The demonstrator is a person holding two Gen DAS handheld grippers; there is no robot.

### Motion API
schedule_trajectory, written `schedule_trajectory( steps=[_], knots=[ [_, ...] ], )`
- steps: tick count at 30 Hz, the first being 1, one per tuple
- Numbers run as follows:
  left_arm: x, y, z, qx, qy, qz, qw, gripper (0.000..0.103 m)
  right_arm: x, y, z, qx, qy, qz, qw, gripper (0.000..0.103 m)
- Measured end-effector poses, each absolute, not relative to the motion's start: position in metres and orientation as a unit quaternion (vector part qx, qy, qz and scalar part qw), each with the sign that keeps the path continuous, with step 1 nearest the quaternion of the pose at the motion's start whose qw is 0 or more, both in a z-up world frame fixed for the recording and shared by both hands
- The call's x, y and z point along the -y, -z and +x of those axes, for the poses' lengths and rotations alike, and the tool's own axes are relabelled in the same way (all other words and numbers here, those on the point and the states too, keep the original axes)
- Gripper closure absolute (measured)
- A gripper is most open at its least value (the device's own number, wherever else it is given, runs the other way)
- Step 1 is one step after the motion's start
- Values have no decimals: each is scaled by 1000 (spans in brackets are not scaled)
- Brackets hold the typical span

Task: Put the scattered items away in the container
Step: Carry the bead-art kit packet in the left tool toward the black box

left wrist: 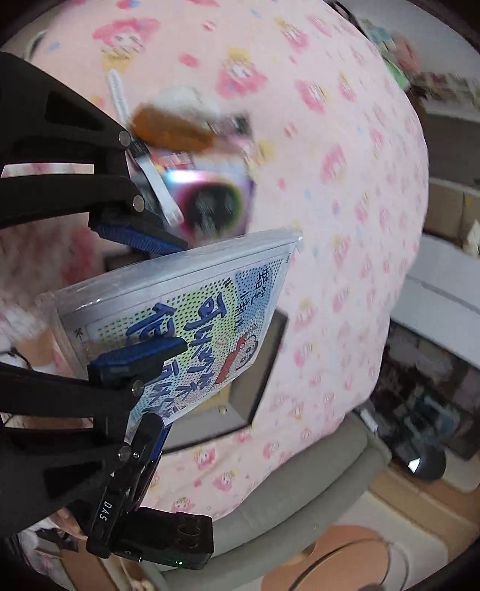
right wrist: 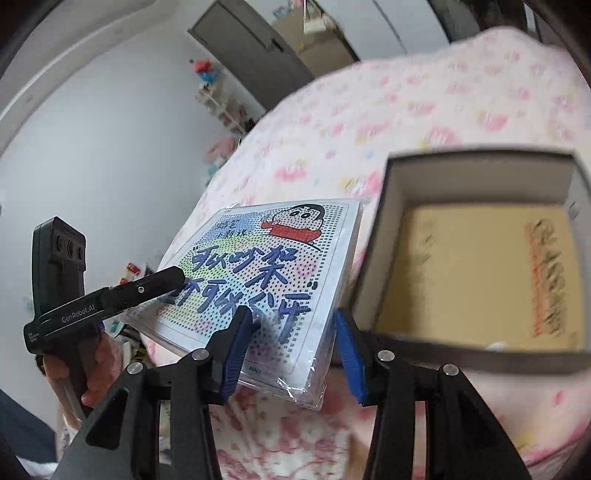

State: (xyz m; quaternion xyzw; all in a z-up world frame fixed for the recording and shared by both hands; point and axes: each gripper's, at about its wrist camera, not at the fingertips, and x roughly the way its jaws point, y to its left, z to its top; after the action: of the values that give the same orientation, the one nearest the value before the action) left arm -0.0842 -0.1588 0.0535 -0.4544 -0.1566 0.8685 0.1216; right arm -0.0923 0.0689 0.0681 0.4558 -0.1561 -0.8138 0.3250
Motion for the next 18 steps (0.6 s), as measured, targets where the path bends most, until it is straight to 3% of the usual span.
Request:
schedule_trajectory(
  steps=[4,9,18],
  knots=[
    [110,-42,-126,165,-854,-465,164,58,-155,-55,-100,146,830,451,293,61],
    [43,0,-173,162,-817,-520,188,57,-251,-20,-124,188,809,499,248,61],
    [-9,72,-202,110,-770,-610,155,54,-264,48,-182,112,800,567,159,61]
  ],
)
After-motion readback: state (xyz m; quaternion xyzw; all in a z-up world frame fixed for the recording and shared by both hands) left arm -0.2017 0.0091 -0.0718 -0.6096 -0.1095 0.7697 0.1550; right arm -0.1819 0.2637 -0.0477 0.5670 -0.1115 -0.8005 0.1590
